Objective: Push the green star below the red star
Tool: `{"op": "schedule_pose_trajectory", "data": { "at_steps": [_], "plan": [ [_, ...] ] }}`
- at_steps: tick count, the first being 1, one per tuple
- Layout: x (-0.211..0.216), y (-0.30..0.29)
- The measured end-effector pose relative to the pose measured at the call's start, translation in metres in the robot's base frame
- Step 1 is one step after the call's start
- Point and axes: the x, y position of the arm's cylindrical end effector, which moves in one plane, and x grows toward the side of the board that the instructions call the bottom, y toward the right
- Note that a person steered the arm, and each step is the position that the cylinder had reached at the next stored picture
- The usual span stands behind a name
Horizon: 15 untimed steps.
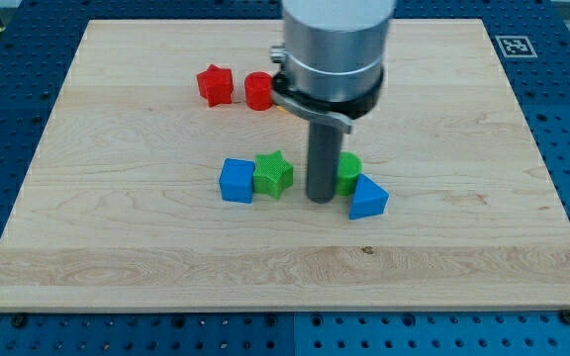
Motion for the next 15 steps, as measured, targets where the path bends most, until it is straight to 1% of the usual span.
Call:
{"op": "schedule_pose_trajectory", "data": {
  "at_steps": [1, 2, 3, 4, 6, 9, 10, 11, 12, 13, 15],
  "plan": [
    [0.000, 0.017],
    [0.018, 0.028],
    [0.047, 0.025],
    [0.048, 0.009],
    [0.031, -0.022],
    [-0.007, -0.076],
    [-0.023, -0.099],
    [-0.050, -0.110],
    [-0.069, -0.109],
    [-0.058, -0.092],
    [-0.024, -0.025]
  ]
}}
